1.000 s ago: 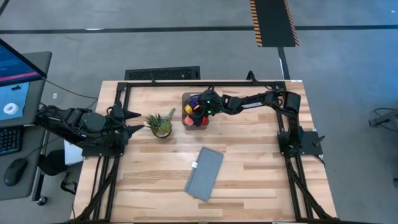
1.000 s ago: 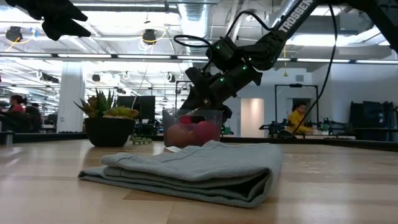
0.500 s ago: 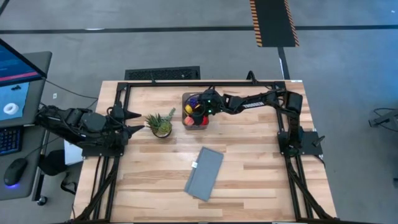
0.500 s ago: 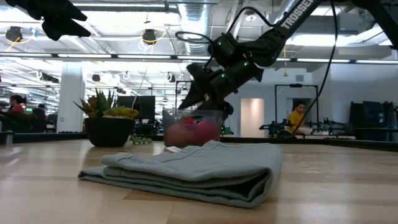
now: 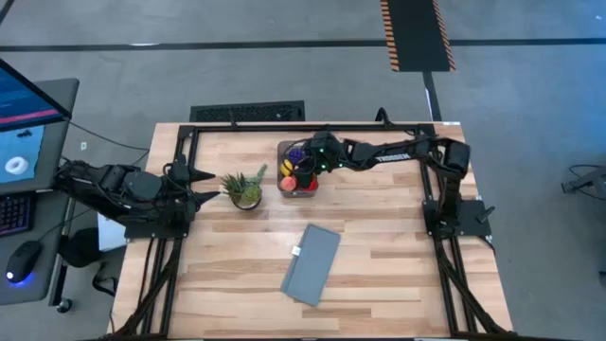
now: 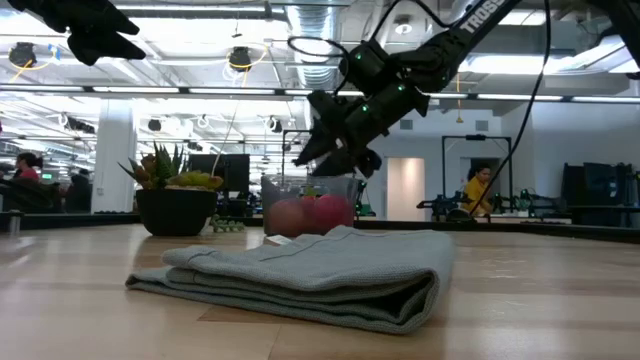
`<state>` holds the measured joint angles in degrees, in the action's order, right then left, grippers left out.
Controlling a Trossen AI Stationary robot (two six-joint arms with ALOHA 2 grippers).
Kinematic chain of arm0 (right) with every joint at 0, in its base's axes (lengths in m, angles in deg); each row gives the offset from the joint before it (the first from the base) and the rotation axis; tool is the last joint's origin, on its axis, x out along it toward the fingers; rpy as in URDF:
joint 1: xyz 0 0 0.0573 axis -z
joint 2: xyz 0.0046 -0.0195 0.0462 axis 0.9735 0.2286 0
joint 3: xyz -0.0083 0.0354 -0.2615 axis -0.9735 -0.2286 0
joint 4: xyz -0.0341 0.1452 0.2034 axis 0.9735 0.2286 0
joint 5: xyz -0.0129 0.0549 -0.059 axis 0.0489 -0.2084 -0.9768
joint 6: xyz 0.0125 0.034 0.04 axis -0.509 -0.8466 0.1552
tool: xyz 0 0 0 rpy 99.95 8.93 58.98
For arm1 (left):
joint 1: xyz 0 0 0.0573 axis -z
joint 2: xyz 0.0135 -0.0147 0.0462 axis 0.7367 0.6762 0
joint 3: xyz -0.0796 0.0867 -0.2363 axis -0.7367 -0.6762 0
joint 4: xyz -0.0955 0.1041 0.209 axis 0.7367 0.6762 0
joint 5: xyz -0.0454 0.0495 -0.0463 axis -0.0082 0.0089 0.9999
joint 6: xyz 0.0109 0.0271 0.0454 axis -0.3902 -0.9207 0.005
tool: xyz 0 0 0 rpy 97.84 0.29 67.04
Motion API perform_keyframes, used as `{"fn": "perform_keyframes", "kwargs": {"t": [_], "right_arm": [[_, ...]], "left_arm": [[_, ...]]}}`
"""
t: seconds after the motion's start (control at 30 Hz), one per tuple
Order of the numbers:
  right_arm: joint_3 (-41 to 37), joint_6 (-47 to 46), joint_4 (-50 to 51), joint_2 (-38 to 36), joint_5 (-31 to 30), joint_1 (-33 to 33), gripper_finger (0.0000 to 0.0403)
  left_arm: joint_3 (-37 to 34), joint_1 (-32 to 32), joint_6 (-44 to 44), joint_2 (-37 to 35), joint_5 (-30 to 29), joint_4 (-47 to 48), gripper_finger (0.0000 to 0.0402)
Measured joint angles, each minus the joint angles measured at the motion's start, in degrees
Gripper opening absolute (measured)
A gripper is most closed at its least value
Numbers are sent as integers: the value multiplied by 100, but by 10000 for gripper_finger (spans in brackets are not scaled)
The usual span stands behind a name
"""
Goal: Pick and placing Produce into tupperware
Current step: Return to Home Position
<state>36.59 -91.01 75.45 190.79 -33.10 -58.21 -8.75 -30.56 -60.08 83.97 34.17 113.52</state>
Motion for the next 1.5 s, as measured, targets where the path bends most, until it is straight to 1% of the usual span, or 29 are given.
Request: {"fn": "perform_keyframes", "kwargs": {"t": [0.2, 0.4, 0.7, 0.93, 1.17, 1.37, 1.5], "right_arm": [[5, 169, 22, -254, -3, -97, 235], [7, 538, 338, -732, -21, -181, 234], [9, 1217, 747, -1559, -159, -474, 211], [-267, 1274, 895, -2259, -154, -699, 195], [-598, 1250, 878, -3096, -155, -826, 189], [-943, 1252, 871, -4034, -177, -872, 188], [-1053, 1047, 1144, -4706, -613, -868, 184]], "left_arm": [[0, 2, -8, 2, -1, -3, 259], [0, -1, -8, -1, -3, -6, 259], [0, -1, -14, -1, -8, -12, 259], [38, 0, -18, -1, -51, -101, 259], [210, 0, -99, -113, -85, -419, 259], [249, 2, 45, -567, -422, -923, 259], [254, 2, 453, -862, -1061, -1138, 259]]}}
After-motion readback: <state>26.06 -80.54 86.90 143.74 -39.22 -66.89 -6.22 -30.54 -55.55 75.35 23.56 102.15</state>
